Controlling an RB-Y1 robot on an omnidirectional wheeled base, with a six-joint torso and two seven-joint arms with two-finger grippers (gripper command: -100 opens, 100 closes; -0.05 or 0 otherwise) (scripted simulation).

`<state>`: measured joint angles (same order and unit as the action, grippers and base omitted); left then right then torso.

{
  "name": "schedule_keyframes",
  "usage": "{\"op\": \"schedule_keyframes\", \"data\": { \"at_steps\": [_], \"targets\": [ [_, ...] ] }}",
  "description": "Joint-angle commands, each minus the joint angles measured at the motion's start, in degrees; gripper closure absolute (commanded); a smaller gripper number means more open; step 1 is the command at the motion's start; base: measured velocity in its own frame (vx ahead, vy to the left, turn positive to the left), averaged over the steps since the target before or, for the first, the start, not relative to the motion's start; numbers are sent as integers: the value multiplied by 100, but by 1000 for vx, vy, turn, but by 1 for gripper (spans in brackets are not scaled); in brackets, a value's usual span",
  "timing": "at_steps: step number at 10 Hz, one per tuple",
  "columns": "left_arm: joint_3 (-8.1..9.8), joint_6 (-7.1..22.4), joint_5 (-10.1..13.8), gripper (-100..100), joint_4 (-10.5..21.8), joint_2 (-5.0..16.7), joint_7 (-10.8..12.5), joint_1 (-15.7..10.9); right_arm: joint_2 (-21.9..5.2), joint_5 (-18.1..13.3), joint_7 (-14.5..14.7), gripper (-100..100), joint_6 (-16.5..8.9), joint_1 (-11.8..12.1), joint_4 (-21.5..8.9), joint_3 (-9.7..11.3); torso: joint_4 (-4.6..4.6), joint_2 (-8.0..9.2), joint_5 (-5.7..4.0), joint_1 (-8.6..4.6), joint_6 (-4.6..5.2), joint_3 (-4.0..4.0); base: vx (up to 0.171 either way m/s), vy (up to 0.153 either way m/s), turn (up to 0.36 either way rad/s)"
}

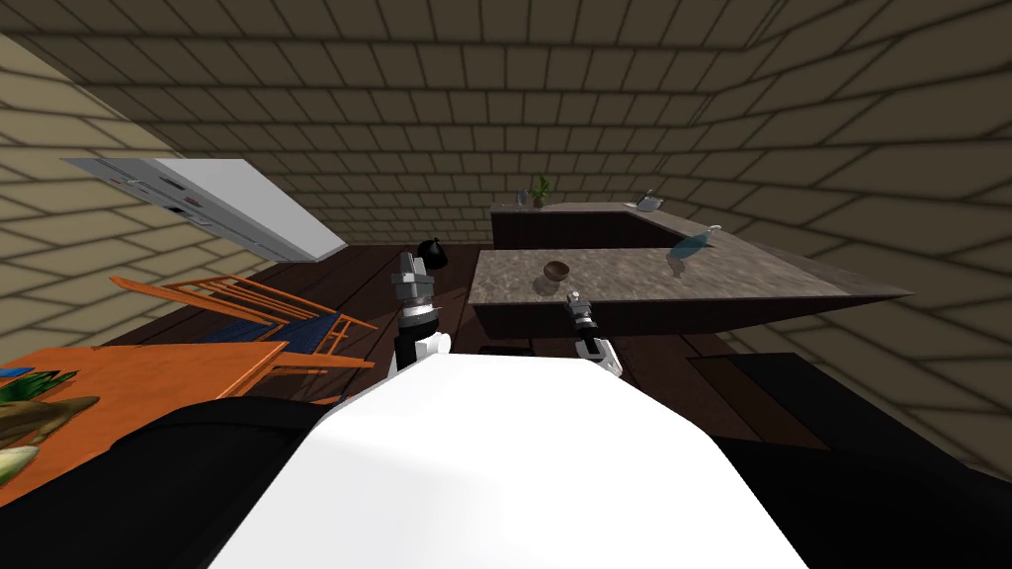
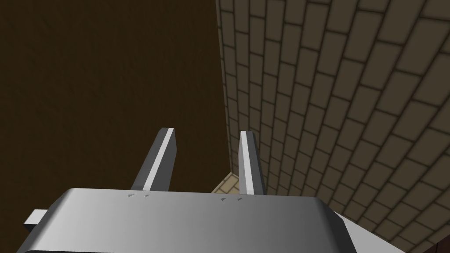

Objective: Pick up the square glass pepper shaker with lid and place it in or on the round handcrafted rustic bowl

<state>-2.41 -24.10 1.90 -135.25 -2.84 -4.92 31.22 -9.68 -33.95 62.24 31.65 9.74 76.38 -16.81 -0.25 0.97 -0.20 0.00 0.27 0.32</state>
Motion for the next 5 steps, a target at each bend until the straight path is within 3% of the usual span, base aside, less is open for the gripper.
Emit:
{"op": "schedule_keyframes", "data": {
  "at_steps": [1,2,5],
  "targets": [
    [0,0,0,0,0,0,0,0,-114,50,-103,100,-217,-92,76,-62,0,0,0,0,0,0,-243,14,-33],
    [0,0,0,0,0,0,0,0,-114,50,-103,100,-217,-92,76,-62,2,-5,-2,-8,1,-1,-118,12,-16],
    [0,0,0,0,0,0,0,1,-357,162,-282,100,-552,-345,34,-195,-6,-44,-5,-4,-3,-23,-137,28,-16]
  ]
}}
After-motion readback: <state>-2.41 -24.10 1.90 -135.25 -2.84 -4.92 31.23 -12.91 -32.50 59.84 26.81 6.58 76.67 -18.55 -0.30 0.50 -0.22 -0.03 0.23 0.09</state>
